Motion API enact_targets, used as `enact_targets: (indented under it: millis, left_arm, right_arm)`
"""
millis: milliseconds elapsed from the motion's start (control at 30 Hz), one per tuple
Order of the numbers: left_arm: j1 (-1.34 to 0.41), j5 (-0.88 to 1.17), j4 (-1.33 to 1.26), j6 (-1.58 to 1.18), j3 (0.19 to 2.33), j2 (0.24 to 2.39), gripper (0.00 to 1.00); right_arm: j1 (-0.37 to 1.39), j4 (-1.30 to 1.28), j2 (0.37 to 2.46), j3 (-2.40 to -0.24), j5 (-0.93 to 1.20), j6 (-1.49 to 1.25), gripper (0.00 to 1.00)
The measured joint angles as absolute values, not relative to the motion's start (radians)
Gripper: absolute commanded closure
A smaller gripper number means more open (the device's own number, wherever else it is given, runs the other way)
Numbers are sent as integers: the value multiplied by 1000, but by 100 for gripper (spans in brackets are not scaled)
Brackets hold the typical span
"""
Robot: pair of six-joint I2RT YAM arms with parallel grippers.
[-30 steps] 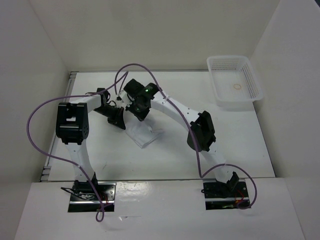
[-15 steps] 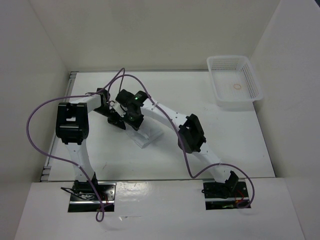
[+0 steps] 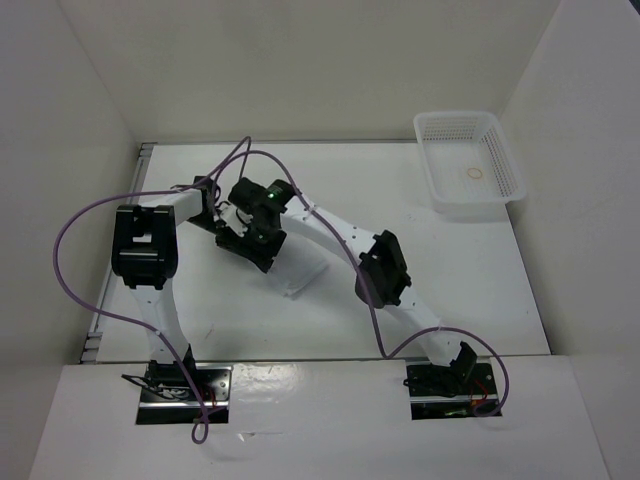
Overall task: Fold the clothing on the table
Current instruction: Fold the skirt
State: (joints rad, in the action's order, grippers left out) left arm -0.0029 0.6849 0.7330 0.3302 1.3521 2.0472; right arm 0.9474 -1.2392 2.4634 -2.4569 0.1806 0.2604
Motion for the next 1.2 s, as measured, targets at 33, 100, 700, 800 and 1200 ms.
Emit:
enact_targets:
  millis: [33, 100, 700, 800, 1200]
  left_arm:
    - [-3, 685, 733, 331, 1352, 2047, 92]
    - [-2, 683, 734, 334, 1352, 2045, 75]
    - [168, 601, 839, 337, 1381, 1496, 1]
    - [73, 719, 880, 346, 1449, 1533, 1]
    - [-130, 971, 1229, 649, 1656, 1987, 1]
  right_arm:
    - [949, -1250, 2463, -2479, 191, 264, 39]
    - [950, -1259, 2456, -2511, 211, 280, 38]
    - [749, -1117, 1575, -1600, 72, 358, 29]
    - [578, -1083, 1510, -1442, 48, 347, 29]
    - [311, -1047, 1316, -1202, 130, 308, 27]
